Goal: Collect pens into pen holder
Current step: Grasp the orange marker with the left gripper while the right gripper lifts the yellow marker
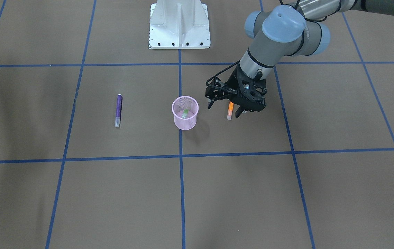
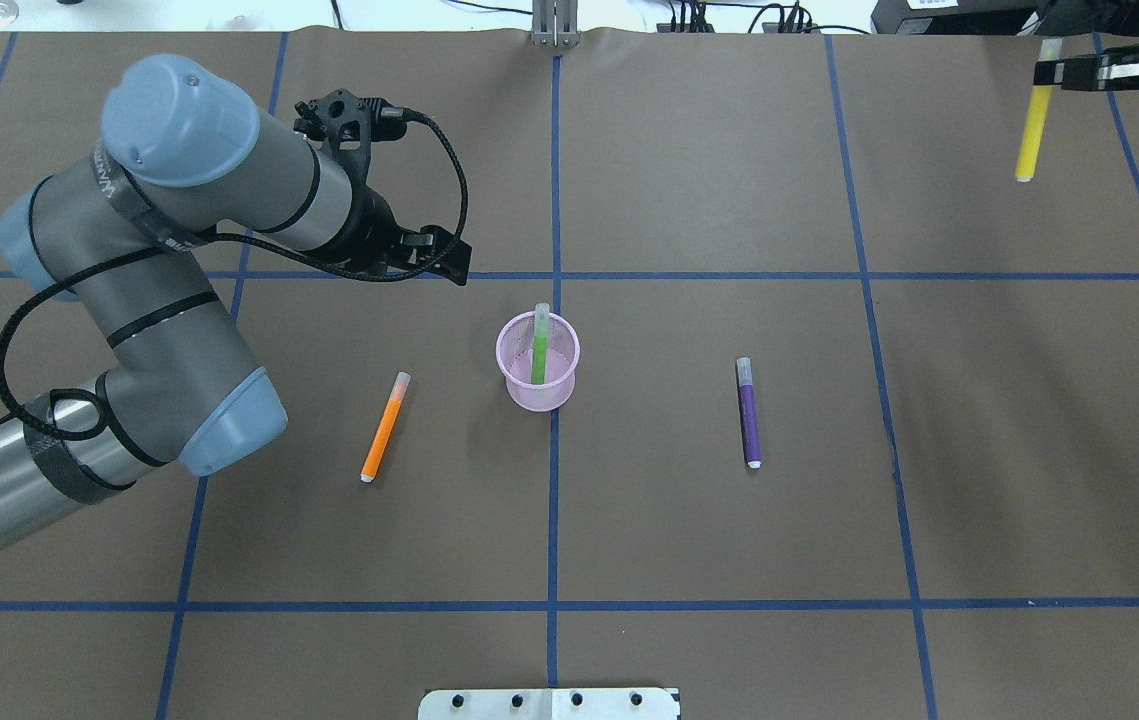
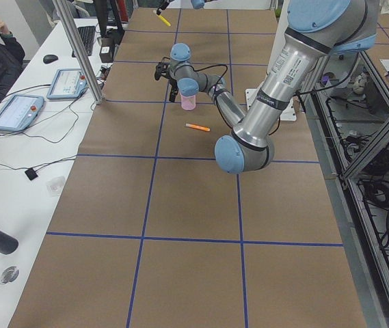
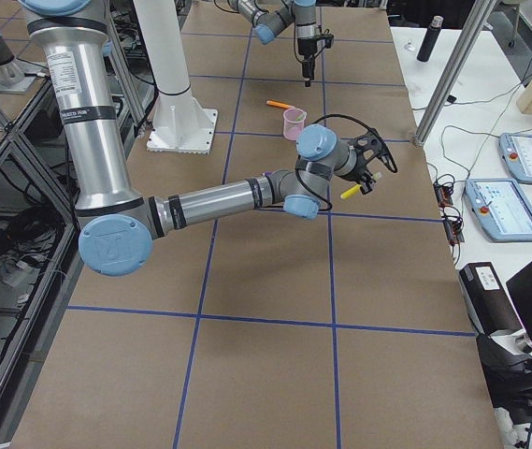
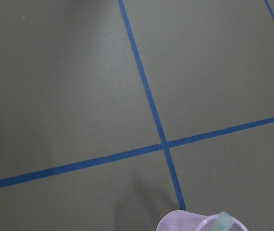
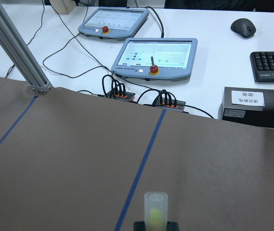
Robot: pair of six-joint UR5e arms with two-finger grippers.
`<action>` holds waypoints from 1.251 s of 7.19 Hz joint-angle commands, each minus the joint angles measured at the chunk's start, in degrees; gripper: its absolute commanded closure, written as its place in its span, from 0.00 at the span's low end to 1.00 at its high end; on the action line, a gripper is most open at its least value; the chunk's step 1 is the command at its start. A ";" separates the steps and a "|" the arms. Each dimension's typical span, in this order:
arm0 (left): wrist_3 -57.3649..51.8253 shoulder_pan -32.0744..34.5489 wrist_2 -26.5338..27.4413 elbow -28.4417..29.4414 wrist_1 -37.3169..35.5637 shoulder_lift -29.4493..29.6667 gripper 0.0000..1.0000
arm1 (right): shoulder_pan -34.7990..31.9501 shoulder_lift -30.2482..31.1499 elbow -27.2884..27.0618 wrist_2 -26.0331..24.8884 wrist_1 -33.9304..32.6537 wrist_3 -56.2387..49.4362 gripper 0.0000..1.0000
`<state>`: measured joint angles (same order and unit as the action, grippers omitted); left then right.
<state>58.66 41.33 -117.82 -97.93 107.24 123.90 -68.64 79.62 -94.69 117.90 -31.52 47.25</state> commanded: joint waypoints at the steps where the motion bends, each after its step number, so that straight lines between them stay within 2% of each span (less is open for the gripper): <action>1: -2.30 -1.16 -1.10 0.11 -4.40 -0.32 0.01 | 7.35 -1.91 -2.96 -8.89 0.58 7.73 1.00; 3: -5.39 -2.82 -0.66 0.81 -4.67 -3.39 0.02 | 12.62 -2.37 -4.71 -14.33 0.41 9.61 1.00; 5: -5.31 -5.20 -0.31 2.38 -4.84 -3.58 0.02 | 16.85 -2.54 -6.03 -17.86 0.40 9.61 1.00; 6: -5.31 -6.08 0.39 2.57 -4.84 -3.58 0.05 | 18.78 -3.33 -6.21 -19.62 0.40 9.61 1.00; 9: -5.48 -7.85 4.00 5.12 -4.76 -3.05 0.09 | 21.60 -5.79 -6.21 -21.73 0.40 9.53 1.00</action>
<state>53.25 33.79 -114.75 -93.50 102.41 120.73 -48.37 74.80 -100.91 97.52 -31.11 56.85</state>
